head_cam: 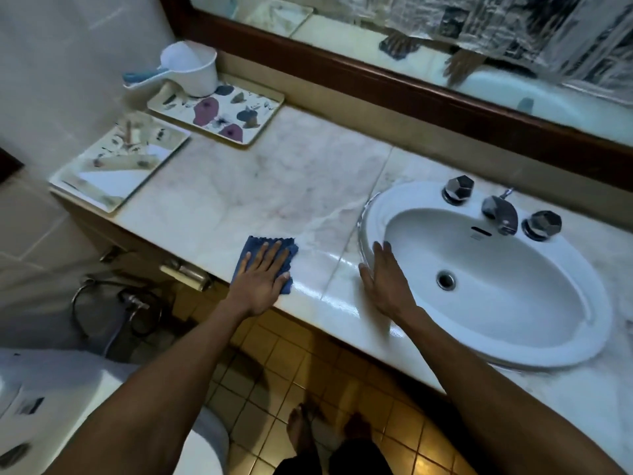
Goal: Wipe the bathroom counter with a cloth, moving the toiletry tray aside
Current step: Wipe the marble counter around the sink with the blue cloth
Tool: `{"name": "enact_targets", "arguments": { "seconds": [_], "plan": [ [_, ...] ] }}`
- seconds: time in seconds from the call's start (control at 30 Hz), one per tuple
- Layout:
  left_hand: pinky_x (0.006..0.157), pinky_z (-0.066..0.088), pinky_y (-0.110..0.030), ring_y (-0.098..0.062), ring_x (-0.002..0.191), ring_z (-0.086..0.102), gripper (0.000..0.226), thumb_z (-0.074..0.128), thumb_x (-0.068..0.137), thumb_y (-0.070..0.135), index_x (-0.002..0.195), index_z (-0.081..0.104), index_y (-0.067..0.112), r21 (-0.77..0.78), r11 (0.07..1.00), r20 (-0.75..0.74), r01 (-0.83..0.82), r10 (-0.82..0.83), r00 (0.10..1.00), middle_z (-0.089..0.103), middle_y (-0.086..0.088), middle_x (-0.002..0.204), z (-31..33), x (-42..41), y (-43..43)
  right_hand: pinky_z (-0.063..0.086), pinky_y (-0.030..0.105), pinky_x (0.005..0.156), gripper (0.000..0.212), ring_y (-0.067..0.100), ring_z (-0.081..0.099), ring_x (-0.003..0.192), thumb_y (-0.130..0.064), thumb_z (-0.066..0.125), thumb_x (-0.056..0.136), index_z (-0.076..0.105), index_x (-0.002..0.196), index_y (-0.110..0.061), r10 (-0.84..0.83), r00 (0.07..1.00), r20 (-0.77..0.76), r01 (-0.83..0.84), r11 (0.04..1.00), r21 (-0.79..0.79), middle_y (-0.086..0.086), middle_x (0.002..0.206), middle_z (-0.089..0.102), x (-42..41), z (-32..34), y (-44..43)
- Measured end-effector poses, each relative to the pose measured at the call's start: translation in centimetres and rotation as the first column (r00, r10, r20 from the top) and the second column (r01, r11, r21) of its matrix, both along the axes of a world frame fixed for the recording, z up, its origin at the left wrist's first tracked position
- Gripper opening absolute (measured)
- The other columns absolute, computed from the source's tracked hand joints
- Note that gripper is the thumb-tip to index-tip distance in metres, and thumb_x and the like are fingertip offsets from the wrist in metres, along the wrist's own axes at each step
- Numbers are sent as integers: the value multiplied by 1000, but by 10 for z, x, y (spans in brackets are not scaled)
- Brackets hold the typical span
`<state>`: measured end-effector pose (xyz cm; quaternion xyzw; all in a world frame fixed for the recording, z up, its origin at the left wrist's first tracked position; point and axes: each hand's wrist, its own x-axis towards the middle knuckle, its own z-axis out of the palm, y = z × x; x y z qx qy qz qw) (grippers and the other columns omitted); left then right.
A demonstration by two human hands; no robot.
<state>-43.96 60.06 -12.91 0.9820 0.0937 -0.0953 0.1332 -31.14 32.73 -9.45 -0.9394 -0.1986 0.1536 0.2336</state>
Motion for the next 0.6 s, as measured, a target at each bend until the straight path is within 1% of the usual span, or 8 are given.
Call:
{"name": "enact_targets", "arguments": {
  "seconds": [0.03, 0.07, 0.13, 0.23, 0.3, 0.37, 0.43, 0.6],
  "plan": [
    [122, -11, -40, -9, 151, -18, 72, -9, 92, 62, 158, -10, 33, -3, 1000, -8, -12, 12, 1000, -19, 13, 163, 0, 7, 3, 24, 40, 120, 64, 28, 18, 150, -40, 38, 102, 21, 154, -7, 27, 999, 39, -26, 999, -18, 14, 164, 15, 5, -3, 7],
    [122, -10, -42, -10, 151, -18, 72, -8, 92, 61, 158, -10, 33, -8, 1000, -13, -26, 26, 1000, -20, 12, 163, 0, 14, 5, 21, 41, 122, 64, 29, 15, 151, -39, 38, 102, 22, 154, -5, 61, 994, 92, -58, 998, -37, 16, 164, 12, 11, -5, 14],
    [122, -10, -43, -12, 152, -18, 70, -4, 95, 59, 158, -9, 32, -10, 999, -16, -40, 40, 999, -19, 12, 163, -1, 28, 9, 18, 42, 123, 65, 31, 15, 151, -35, 41, 101, 23, 154, -2, 130, 979, 156, -120, 990, -74, 18, 163, 14, 23, -8, 31],
    [120, -15, -39, -10, 151, -18, 61, 12, 104, 52, 158, -8, 31, -9, 1000, -1, -29, 29, 1000, -18, 12, 163, -3, 46, 17, 7, 40, 125, 63, 32, 14, 152, -32, 40, 101, 26, 152, 2, 165, 974, 157, -149, 983, -108, 20, 162, 16, 39, -11, 59],
    [118, -18, -35, -8, 150, -19, 61, 12, 104, 50, 159, -6, 31, -3, 1000, 20, -17, 17, 1000, -17, 13, 163, -5, 56, 24, 2, 37, 123, 64, 32, 12, 152, -34, 34, 101, 26, 152, 2, 182, 971, 156, -163, 979, -125, 20, 163, 15, 53, -15, 76],
    [120, -15, -37, -8, 151, -17, 63, 6, 102, 53, 159, -3, 30, 15, 1000, 36, 11, -12, 999, -13, 13, 165, -6, 69, 33, 1, 36, 123, 64, 32, 11, 152, -35, 30, 101, 24, 153, 2, 200, 968, 151, -182, 975, -124, 20, 163, 13, 71, -18, 92],
    [124, -7, -40, -10, 152, -12, 65, 1, 100, 55, 160, 1, 29, 22, 999, 56, 35, -36, 998, -8, 11, 166, -9, 86, 44, 2, 36, 123, 63, 31, 10, 153, -36, 30, 102, 22, 154, -1, 181, 974, 137, -169, 981, -95, 18, 164, 11, 90, -20, 108],
    [123, 1, -41, -15, 155, 3, 59, 15, 105, 48, 160, 13, 27, 99, 994, 124, 46, -58, 991, 7, 7, 168, -18, 137, 74, 2, 37, 125, 60, 27, 4, 153, -34, 34, 105, 17, 156, -7, 135, 986, 98, -134, 991, -16, 14, 165, 5, 135, -26, 143]
  ]
}}
